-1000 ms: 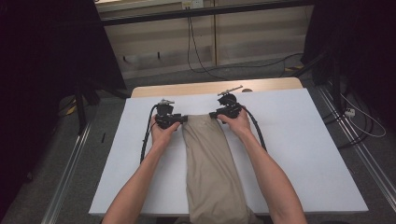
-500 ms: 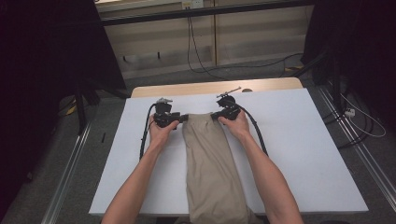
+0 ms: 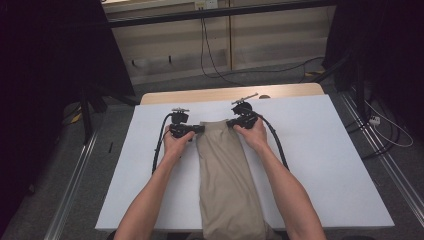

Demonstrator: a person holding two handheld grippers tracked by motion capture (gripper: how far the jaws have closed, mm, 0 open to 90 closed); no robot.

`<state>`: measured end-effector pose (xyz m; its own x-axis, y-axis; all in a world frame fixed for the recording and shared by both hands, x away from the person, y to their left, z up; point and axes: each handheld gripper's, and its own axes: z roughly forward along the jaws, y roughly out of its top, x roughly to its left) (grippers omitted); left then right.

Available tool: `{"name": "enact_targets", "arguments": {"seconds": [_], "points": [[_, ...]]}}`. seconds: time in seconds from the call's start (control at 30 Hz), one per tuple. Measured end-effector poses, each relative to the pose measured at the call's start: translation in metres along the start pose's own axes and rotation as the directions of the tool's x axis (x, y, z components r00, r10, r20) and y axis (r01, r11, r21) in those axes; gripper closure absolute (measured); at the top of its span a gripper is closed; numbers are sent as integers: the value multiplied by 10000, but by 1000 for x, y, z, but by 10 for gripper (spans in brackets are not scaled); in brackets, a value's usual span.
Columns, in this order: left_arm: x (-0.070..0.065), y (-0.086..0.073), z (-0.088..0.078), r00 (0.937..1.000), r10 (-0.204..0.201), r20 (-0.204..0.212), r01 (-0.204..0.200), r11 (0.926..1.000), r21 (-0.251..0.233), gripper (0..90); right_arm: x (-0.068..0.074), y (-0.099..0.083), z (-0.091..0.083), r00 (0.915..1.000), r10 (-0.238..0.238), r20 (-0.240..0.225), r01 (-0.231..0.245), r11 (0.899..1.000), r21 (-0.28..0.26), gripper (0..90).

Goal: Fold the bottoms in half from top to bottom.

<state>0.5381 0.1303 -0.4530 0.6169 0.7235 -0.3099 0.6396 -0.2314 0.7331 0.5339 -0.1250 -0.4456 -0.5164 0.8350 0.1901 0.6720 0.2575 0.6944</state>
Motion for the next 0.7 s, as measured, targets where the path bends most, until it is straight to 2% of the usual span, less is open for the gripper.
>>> {"name": "enact_targets", "arguments": {"seconds": [0.13, 0.27, 0.37, 0.47, 0.53, 0.6, 0.7], "points": [[-6, 13, -7, 9999, 99, 19, -98, 9987, -501, 793, -1, 8, -17, 9999, 69, -113, -74, 9986, -521, 827], [-14, 32, -11, 9990, 441, -102, -448, 9955, -832, 792, -4, 15, -34, 9996, 218, -155, -234, 9935, -1116, 826], [-21, 49, -13, 9975, 708, -8, -705, 9919, -1057, 789, -12, 19, -48, 9979, 567, -298, -607, 9854, -1589, 826], [-31, 64, -16, 9959, 906, 47, -892, 9877, -1282, 786, -19, 23, -60, 9968, 735, -319, -783, 9787, -1896, 826], [-35, 72, -18, 9962, 852, 194, -809, 9835, -1616, 785, -23, 27, -69, 9957, 860, -344, -913, 9739, -2079, 826], [-37, 77, -20, 9968, 610, 519, -497, 9792, -1969, 786, -26, 32, -79, 9952, 870, -457, -954, 9671, -2360, 826], [-41, 85, -22, 9949, 702, 728, -528, 9743, -2190, 786, -29, 38, -93, 9951, 833, -526, -943, 9603, -2625, 826]]}}
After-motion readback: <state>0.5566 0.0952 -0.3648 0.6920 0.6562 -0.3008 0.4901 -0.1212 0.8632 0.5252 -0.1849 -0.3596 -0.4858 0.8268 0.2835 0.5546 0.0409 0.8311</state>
